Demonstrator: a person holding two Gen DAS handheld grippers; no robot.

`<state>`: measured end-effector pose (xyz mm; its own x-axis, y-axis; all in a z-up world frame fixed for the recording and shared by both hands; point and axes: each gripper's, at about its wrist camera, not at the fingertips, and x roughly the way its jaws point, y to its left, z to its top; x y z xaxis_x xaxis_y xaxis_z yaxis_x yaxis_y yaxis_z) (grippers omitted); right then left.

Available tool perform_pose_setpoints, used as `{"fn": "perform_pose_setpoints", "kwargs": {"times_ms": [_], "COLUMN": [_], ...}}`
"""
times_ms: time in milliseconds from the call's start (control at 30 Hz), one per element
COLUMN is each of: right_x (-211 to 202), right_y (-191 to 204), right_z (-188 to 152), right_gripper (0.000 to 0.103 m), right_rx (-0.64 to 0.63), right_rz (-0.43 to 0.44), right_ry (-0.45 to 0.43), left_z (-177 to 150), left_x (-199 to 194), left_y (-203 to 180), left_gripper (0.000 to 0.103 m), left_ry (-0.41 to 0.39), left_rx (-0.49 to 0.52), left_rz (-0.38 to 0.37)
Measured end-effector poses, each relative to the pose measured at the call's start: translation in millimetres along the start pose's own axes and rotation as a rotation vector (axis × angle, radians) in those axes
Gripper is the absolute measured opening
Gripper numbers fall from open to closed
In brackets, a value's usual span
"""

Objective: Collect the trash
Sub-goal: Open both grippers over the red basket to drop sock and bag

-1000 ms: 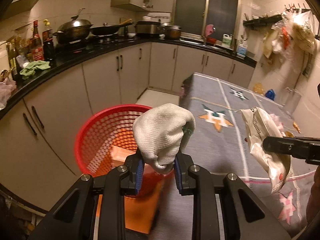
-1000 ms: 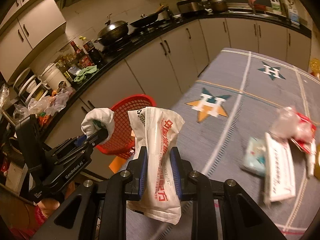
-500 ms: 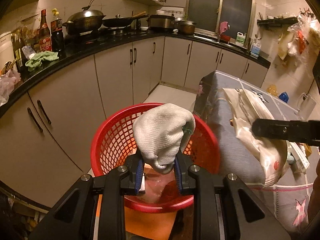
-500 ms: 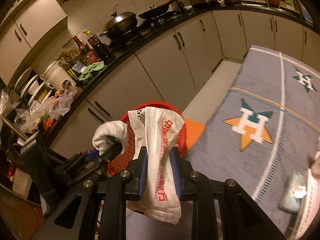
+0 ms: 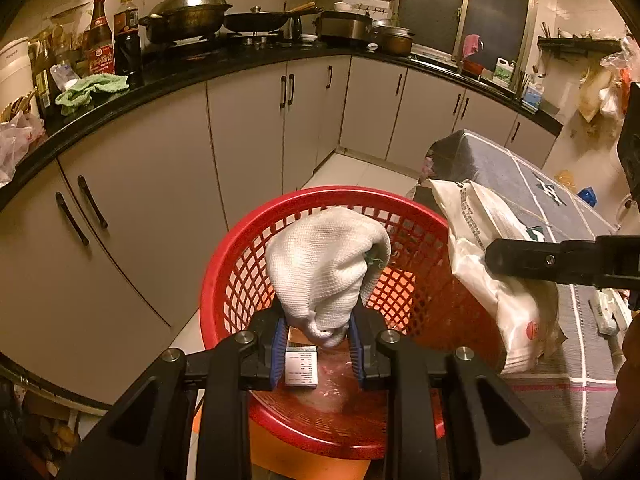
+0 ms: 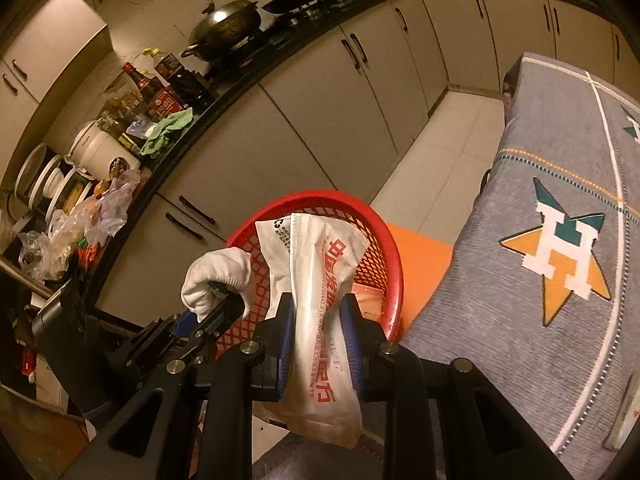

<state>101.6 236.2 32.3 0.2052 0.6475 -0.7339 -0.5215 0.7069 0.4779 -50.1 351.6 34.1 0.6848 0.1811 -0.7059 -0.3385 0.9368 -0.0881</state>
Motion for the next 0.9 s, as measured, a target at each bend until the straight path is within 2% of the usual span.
{"fn": "perform_pose_setpoints", "kwargs": {"times_ms": [533,667,733,800,900], "right_x": [20.2,23.1,23.6,22.6,16.6], "right_y": [-3.6,-4.3,-6.0,-7.4,-9.4], "right_z": [5.3,6.0,6.2,6.3,5.1], "right_gripper": [0.028,0.03,0.031,0.041,0.043], "right_rx": [0.032,0.04,0.052,0.056,0.064], "right_rz": [-0.005,-0.003,0.005,0.008,0.01], "right_ry": [0.018,0.018,0.02,0.017,-0.002], "left_z": [-0.7,-0.7,-1.2,-0.7,-0.5], "left_x": [6.6,7.4,7.0,5.4,2.7], "left_y": [2.7,2.2,2.3,2.5,0.4], "left_gripper": [0.026,0.034,0.044,0.054,0.06], "left_ry": [0.017,0.018,0.015,0.008,-0.001], "left_rx": [0.001,0.006,0.008,0.009,0.019], "left_rz": [0.011,0.018,0.02,0.024,0.029]}}
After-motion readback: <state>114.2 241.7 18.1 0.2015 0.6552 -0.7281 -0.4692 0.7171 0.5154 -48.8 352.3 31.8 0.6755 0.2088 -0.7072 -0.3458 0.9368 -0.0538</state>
